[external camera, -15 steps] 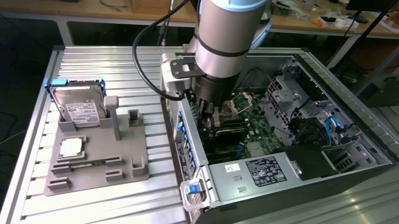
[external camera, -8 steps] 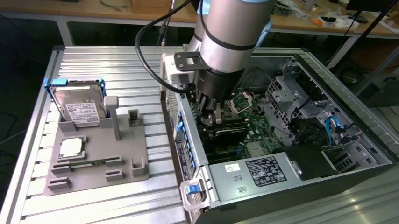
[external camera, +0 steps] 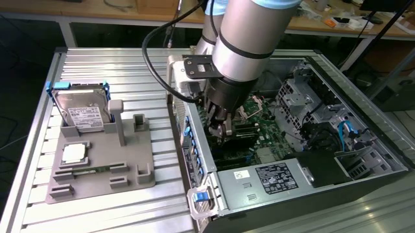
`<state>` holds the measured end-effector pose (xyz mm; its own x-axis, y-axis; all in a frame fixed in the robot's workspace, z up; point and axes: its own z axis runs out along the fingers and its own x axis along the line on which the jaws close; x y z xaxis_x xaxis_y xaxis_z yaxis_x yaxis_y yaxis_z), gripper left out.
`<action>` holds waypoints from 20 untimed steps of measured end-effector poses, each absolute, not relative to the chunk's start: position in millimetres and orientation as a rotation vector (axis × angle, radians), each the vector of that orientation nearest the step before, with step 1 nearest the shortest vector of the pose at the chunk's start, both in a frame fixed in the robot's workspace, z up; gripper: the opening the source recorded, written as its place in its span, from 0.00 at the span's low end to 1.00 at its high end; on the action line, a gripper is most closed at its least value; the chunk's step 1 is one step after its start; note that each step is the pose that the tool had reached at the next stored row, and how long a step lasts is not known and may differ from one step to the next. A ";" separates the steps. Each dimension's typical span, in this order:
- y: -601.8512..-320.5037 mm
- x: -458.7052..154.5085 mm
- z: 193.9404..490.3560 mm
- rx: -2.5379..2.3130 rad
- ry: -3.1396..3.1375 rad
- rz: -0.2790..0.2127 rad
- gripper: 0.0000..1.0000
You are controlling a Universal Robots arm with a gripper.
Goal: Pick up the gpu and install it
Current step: 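Press down on the gpu until it lock into place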
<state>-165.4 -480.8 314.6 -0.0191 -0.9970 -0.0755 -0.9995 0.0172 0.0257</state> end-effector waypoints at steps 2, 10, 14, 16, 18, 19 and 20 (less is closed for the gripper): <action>-484.6 -165.2 314.7 -2.178 2.219 0.119 0.11; -493.5 -165.2 312.6 -2.194 2.238 0.107 0.11; -487.6 -165.4 311.4 -2.203 2.248 0.086 0.11; -484.2 -165.5 311.4 -2.205 2.250 0.082 0.11; -481.9 -166.3 311.3 -2.205 2.250 0.082 0.11; -480.9 -167.0 311.3 -2.205 2.250 0.082 0.11; -480.1 -167.6 311.3 -2.205 2.250 0.082 0.11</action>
<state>-167.6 -480.1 311.3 -0.0208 -0.9994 -0.0289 -0.9988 0.0195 0.0441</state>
